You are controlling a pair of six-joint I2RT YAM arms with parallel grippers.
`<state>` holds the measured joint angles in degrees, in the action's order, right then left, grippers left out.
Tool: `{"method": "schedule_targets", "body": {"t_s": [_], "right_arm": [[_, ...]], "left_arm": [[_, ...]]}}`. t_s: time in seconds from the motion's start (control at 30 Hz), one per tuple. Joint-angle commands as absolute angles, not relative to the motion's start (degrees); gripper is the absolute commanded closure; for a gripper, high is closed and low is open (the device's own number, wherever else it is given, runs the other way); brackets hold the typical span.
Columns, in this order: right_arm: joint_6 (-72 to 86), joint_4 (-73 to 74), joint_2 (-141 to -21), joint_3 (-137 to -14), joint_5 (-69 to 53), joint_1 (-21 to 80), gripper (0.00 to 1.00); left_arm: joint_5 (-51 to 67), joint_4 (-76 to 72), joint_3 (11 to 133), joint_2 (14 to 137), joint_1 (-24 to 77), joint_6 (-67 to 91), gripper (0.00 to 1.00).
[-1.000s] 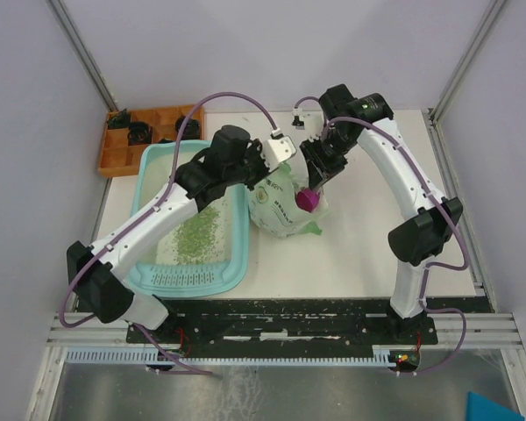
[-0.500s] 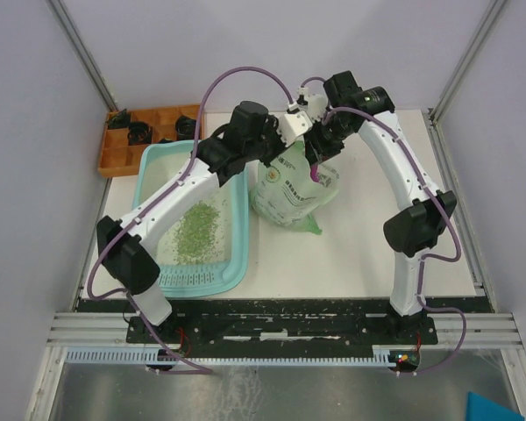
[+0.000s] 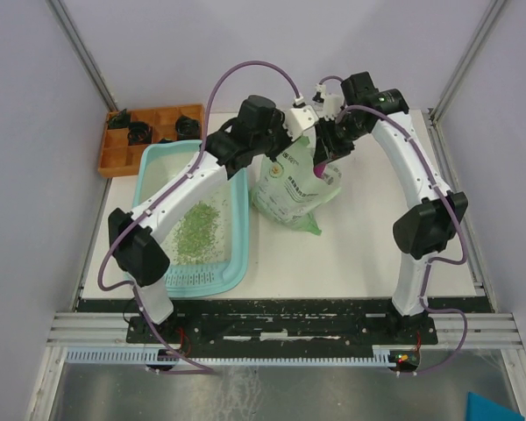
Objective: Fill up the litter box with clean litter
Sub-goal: 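Scoop the cat litter from the cat litter bag.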
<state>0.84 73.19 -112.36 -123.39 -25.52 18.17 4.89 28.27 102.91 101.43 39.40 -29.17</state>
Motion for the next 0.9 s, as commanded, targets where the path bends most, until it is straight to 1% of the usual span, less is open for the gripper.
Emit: {"method": "schedule_targets", "body": {"t_s": [0.0,0.17,0.37,0.53,0.7,0.87], "right_arm": [[0.13,77.98,-112.87,-125.26,-25.82,13.99,0.98],[-2.84,81.54,-110.25,-120.53,-29.61,13.35,0.98],[-8.83,86.82,-105.07,-115.27,-31.25,13.09,0.98],[-12.86,91.70,-103.10,-113.91,-31.58,12.97,0.98],[-10.52,86.39,-100.14,-109.15,-29.60,12.91,0.98],[-4.74,79.05,-101.23,-109.60,-25.62,12.74,0.98]], "left_arm": [[6.01,15.90,112.40,101.81,39.97,-27.18,0.97],[5.74,15.69,112.05,102.15,40.14,-27.07,0.97],[4.88,15.02,110.42,101.09,40.26,-27.18,0.97],[4.90,15.04,109.77,100.87,40.25,-26.89,0.97],[5.42,14.77,109.47,100.51,40.23,-26.58,0.97],[6.44,14.96,107.95,99.23,40.25,-26.67,0.97]]}}
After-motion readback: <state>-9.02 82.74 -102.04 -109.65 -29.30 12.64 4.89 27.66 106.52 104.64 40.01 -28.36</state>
